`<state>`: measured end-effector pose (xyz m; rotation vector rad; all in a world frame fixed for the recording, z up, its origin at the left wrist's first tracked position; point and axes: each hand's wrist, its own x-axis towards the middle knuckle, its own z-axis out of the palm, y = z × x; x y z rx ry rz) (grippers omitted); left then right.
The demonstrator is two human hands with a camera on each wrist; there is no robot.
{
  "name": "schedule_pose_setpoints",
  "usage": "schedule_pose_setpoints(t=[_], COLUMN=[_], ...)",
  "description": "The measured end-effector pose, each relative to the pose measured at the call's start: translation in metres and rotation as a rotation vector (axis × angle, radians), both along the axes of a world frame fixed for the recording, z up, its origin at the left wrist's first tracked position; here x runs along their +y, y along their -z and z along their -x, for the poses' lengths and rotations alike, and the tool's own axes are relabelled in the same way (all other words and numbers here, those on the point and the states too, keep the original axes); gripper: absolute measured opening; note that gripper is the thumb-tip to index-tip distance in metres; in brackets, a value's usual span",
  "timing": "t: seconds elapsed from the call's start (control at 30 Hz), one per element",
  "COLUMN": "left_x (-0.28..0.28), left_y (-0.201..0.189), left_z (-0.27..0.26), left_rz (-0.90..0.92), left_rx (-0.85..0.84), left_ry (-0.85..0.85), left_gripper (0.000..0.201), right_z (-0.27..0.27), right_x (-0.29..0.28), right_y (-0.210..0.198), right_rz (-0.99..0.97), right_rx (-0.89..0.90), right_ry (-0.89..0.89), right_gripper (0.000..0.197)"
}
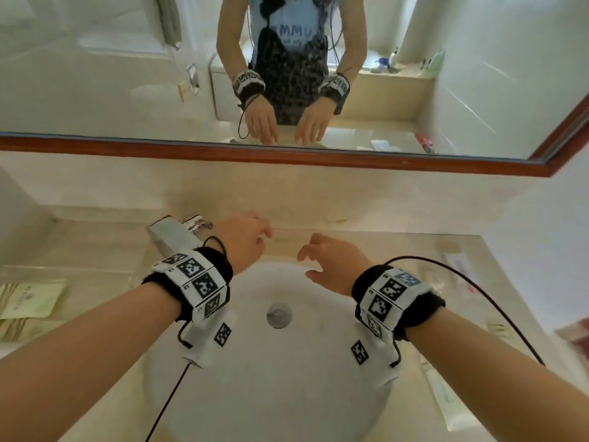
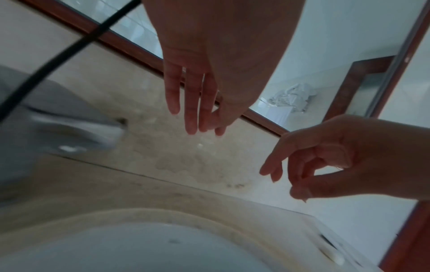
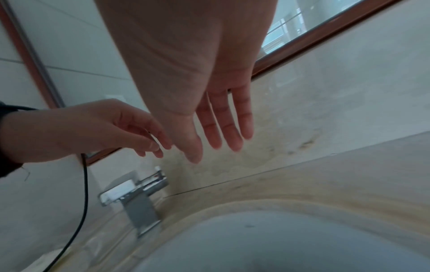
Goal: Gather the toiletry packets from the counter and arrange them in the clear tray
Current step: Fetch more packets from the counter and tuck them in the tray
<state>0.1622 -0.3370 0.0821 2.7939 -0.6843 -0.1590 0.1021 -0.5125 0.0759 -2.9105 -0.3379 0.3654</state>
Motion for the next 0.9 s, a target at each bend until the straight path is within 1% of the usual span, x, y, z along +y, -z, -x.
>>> schedule_pose_setpoints(t=[0.1,0.33,0.47,0.57,0.7,0.83,0.9], left_x=[-0.057,-0.189,-0.246,-0.277,-0.307,-0.322,-0.326], left_y=[0.010,0.039,0.060,0.078,0.097,0.111,0.118], left_z=[0.005,0.022,0.037,0.049,0.067,0.083,0.089], left_rz=[0.008,-0.040,-0.091,-0.101,-0.157,-0.225,-0.268], left_rx=[0.038,0.109,0.173,0.235,0.310,0.287,0.249], left_ry=[0.071,0.253,0.373,0.484,0.698,0.856,0.879], left_gripper=[0.025,0.028,0.031,0.033,0.046,0.058,0.064], right_z=[0.017,0.056,0.080,0.097,0.120,0.135,0.139], right_x=[-0.052,-0.171,-0.225,-0.257,-0.282,-0.291,-0.290], right_y=[0.007,0.024,0.038,0.049,0.064,0.080,0.088], right_rz=[0.017,0.045,0.068,0.075,0.140,0.211,0.183], right_rx=[0.020,0.109,0.162,0.215,0.279,0.394,0.436], right_ry=[0.076,0.289,0.392,0.454,0.536,0.631,0.678], right_gripper=[0.032,0.035,0.036,0.040,0.049,0.068,0.069])
